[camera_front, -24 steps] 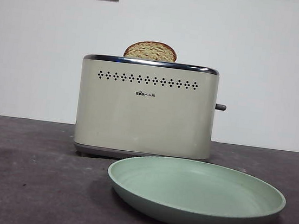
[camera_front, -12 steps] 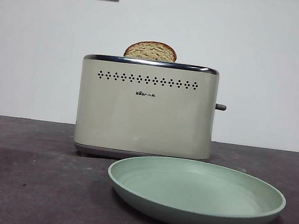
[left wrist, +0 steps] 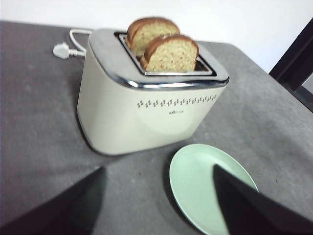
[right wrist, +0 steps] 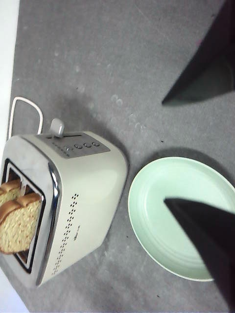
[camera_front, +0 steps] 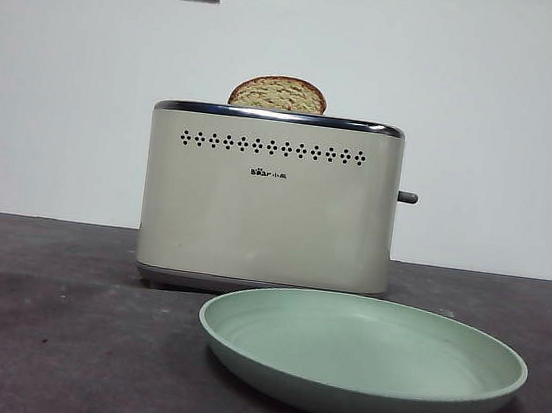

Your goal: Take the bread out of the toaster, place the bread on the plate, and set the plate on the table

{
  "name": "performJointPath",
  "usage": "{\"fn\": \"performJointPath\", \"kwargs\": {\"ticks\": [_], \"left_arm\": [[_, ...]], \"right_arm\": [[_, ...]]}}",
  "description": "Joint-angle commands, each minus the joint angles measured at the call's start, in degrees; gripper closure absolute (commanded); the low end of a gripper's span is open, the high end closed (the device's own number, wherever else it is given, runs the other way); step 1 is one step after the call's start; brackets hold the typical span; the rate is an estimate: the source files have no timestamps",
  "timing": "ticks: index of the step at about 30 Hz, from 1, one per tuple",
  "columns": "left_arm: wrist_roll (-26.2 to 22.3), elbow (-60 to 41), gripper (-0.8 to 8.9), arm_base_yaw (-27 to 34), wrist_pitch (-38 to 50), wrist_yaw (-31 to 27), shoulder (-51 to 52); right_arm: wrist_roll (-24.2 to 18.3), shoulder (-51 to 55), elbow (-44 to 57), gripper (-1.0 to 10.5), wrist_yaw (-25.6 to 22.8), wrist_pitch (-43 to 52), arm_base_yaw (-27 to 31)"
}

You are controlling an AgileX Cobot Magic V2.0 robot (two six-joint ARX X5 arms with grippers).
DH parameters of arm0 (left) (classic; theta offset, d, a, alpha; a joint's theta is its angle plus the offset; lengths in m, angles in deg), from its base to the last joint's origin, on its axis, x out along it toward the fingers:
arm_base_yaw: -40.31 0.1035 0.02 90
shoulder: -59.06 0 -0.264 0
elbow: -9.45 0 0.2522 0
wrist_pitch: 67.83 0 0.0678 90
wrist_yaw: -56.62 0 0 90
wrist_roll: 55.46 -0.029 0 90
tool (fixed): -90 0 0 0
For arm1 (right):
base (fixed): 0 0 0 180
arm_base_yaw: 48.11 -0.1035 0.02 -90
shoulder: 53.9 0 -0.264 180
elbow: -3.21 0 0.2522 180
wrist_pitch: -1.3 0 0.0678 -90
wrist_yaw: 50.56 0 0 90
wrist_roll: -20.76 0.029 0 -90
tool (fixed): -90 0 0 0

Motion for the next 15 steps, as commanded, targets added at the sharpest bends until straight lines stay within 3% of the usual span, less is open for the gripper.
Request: {"fn": "performJointPath", "kwargs": {"ticks": [1,6,15], "left_arm": [[-0.55,1.70,3.96,-0.59,2.80,0.28,-1.14],[-1.42,4.15,3.96,-2.47,6.43,0.28,-6.12],[-8.59,16.61,3.97,-8.92,7.87,0.02,-23.85]], "right_arm": [[0.92,-0.33,-0.98,5.9,-0.15,0.31,-0.11],[0.94,-0.33,-0.98,5.9,-0.15,0.28,-0.35],[0.92,-0.33,-0.98,5.9,-0.15,0.24,-0.35]]}}
